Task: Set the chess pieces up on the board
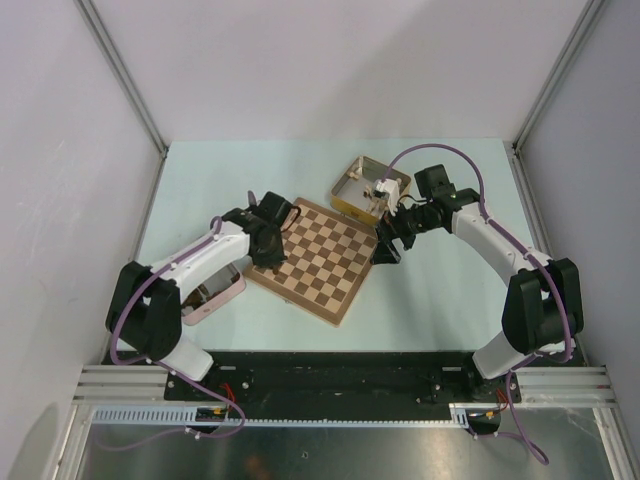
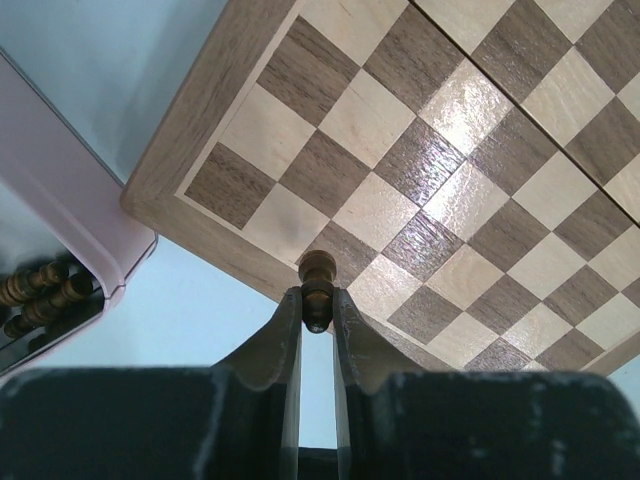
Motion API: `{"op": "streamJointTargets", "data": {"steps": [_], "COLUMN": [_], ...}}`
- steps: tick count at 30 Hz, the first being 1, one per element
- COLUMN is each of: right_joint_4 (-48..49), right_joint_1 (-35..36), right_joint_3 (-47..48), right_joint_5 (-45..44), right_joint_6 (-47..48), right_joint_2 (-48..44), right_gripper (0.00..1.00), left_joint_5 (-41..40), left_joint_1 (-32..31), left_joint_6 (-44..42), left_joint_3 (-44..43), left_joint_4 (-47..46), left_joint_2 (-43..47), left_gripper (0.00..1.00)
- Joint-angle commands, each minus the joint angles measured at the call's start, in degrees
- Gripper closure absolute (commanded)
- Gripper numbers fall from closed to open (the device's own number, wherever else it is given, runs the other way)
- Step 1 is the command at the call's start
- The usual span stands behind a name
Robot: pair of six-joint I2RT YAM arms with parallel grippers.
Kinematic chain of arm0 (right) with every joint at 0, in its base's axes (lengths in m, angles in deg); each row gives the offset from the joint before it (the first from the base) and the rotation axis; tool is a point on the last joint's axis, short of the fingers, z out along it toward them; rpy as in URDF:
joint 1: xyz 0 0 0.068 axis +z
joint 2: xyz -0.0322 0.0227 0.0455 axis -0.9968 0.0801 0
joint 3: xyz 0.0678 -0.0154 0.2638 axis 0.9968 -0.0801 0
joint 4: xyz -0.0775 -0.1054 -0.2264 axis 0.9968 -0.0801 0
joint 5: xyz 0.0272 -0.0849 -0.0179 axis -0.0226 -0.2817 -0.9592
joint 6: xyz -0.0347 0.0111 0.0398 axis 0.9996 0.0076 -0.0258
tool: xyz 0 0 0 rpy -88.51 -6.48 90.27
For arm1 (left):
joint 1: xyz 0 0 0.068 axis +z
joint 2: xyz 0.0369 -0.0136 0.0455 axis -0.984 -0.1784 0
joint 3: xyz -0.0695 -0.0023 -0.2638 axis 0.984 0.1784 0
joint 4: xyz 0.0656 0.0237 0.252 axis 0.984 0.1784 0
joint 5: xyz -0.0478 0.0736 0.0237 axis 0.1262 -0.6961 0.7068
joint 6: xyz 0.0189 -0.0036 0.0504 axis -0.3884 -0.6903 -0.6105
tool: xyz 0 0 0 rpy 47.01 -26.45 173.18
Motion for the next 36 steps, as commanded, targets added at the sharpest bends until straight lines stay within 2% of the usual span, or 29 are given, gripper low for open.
{"op": "streamJointTargets", "data": {"steps": [1,36], "right_joint_4": [-0.2,-0.9], "right_joint_1": [0.3,0.3], "right_joint_3": [2.4,2.3], "right_joint_5": [1.0,0.8], "right_joint_6": [0.7,1.1], "right_joint_2": [0.2,0.2], "right_gripper": [0.0,0.0], "left_joint_5": [-0.8,-0.7], "left_joint_1": [-1.1,-2.6], "left_joint_6": [2.1,1.5], "left_joint_3": [0.2,-2.4], "left_joint_4": [0.6,0.4], "left_joint_2": [1.9,-4.1], "left_gripper": [0.89,0.86]}}
